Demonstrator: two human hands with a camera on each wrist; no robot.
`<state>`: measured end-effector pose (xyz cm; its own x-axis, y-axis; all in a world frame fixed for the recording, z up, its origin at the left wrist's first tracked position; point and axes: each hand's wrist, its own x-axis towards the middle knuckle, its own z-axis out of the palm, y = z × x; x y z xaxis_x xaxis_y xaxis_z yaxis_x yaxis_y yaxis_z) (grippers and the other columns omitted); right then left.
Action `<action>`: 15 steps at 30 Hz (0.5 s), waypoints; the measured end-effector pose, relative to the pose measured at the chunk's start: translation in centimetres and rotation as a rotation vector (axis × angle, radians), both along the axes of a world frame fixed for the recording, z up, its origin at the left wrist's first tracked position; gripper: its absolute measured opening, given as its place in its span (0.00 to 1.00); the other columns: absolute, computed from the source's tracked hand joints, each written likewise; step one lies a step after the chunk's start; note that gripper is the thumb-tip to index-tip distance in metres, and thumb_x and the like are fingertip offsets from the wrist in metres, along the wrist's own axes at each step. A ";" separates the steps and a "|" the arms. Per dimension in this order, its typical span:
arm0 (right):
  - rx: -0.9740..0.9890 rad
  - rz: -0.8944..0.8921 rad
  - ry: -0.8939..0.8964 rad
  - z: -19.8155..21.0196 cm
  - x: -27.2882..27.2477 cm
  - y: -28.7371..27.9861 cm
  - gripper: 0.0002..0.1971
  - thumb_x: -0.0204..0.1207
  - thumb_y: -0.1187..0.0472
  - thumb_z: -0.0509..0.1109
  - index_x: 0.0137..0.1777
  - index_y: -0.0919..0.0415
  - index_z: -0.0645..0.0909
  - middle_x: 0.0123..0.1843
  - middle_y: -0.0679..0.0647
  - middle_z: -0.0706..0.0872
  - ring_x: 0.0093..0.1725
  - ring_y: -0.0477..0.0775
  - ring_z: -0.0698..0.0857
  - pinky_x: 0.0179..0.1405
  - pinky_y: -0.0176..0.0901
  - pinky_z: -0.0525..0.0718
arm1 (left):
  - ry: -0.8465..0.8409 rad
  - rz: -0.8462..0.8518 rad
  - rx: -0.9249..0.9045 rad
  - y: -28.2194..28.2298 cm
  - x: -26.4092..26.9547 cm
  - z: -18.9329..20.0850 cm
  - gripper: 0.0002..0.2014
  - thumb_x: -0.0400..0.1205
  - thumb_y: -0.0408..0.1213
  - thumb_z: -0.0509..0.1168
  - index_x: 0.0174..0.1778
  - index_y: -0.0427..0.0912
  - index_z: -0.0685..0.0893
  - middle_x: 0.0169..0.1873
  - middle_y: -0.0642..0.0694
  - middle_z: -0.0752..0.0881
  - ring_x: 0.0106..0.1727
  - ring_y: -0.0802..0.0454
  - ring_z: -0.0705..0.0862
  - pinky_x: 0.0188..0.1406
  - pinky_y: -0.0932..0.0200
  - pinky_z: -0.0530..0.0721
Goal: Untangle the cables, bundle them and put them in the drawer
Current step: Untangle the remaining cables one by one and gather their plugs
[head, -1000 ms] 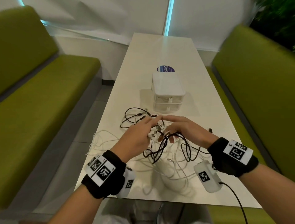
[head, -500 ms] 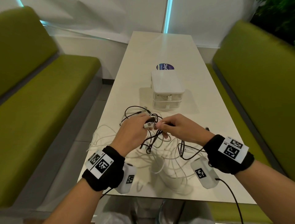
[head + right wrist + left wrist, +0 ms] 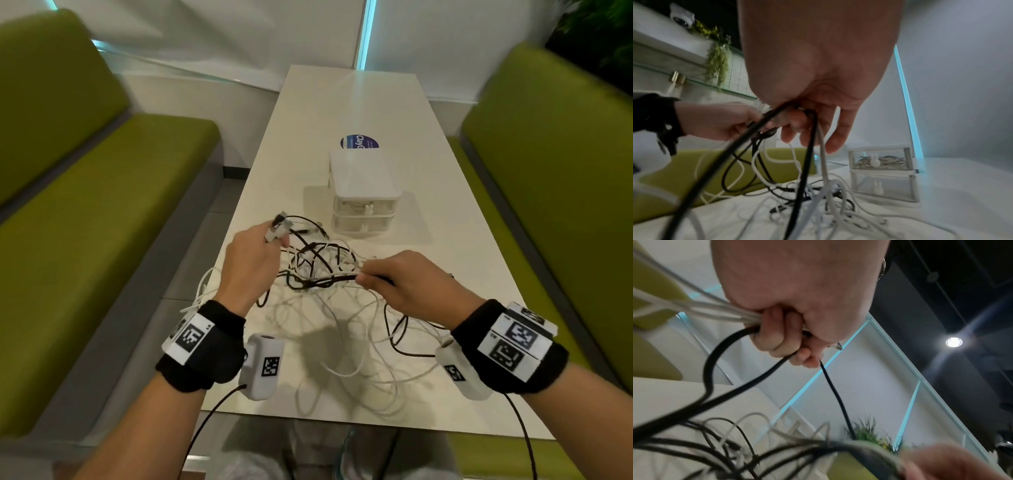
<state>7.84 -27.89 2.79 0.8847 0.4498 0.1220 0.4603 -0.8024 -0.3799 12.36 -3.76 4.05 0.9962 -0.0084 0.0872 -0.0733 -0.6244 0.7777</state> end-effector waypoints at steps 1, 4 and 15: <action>-0.061 -0.003 0.026 -0.1 -0.1 -0.5 0.20 0.86 0.48 0.62 0.29 0.45 0.66 0.21 0.45 0.70 0.24 0.46 0.71 0.27 0.41 0.66 | -0.017 0.038 -0.014 0.6 0.3 0.1 0.15 0.87 0.37 0.57 0.35 0.44 0.82 0.24 0.49 0.75 0.24 0.52 0.67 0.25 0.54 0.62; -0.226 -0.068 0.138 -1.0 -0.5 -1.9 0.21 0.86 0.48 0.61 0.30 0.50 0.68 0.22 0.46 0.71 0.26 0.46 0.71 0.28 0.43 0.64 | -0.047 0.144 -0.128 3.0 1.5 0.8 0.16 0.87 0.41 0.57 0.35 0.42 0.82 0.25 0.48 0.74 0.26 0.50 0.67 0.27 0.55 0.63; -0.317 -0.253 0.215 -0.6 0.9 -0.6 0.15 0.83 0.56 0.63 0.68 0.52 0.82 0.60 0.53 0.84 0.60 0.56 0.82 0.55 0.47 0.82 | 0.044 -0.093 0.004 2.1 0.5 0.2 0.17 0.88 0.42 0.55 0.43 0.48 0.89 0.43 0.44 0.88 0.39 0.40 0.81 0.38 0.49 0.76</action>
<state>8.70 -28.44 2.16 0.9617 0.2017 -0.1857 0.1723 -0.9715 -0.1629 12.85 -1.63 4.24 0.9939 -0.1013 0.0433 -0.0970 -0.6193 0.7792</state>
